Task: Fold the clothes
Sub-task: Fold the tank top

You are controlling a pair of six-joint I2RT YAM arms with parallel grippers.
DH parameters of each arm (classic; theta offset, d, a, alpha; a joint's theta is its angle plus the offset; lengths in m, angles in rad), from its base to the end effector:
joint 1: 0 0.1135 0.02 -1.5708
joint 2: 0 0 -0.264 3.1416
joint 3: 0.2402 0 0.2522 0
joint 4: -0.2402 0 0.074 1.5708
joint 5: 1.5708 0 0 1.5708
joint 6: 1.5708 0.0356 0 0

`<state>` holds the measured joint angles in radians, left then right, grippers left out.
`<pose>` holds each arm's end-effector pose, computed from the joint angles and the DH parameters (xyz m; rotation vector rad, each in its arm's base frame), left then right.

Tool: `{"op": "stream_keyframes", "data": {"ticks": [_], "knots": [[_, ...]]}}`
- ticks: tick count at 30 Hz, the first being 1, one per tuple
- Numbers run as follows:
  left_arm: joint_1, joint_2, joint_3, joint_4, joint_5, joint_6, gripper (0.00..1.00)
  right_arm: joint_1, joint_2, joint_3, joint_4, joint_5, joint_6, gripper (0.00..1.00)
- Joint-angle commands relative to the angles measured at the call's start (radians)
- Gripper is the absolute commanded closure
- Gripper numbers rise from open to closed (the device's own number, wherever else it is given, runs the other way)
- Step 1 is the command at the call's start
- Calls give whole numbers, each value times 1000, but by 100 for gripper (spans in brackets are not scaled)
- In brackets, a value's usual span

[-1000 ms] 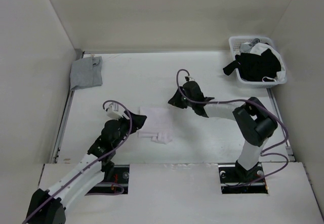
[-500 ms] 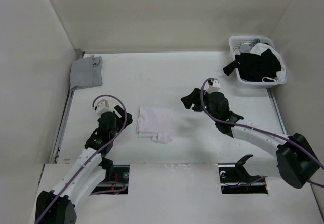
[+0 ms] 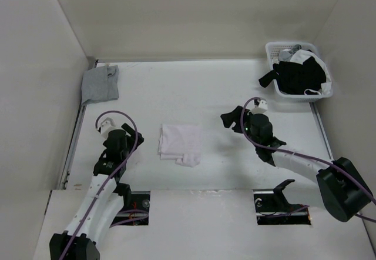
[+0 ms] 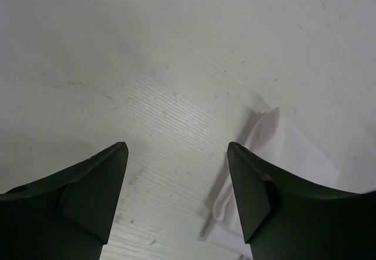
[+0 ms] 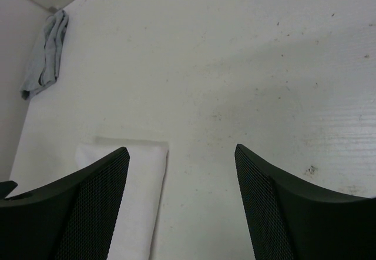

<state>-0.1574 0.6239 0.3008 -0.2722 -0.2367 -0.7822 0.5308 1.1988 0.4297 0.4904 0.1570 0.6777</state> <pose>0.1465 -0.0148 0.1859 -0.7925 2.0109 -0.2894 0.2156 0.1201 0.2022 0.2519 1.8873 0.6912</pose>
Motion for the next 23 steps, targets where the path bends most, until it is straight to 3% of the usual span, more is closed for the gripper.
{"op": "stream_keyframes", "data": {"ticks": [1,4,23], "knots": [[44,-35,41,-22,-16,-3,32,-13,-18,-6,93,9,19,22],[84,-21,44,-21,-4,4,32,-19,-10,-3,86,6,22,22],[49,65,41,25,37,20,33,-32,12,1,83,-4,23,22]]}}
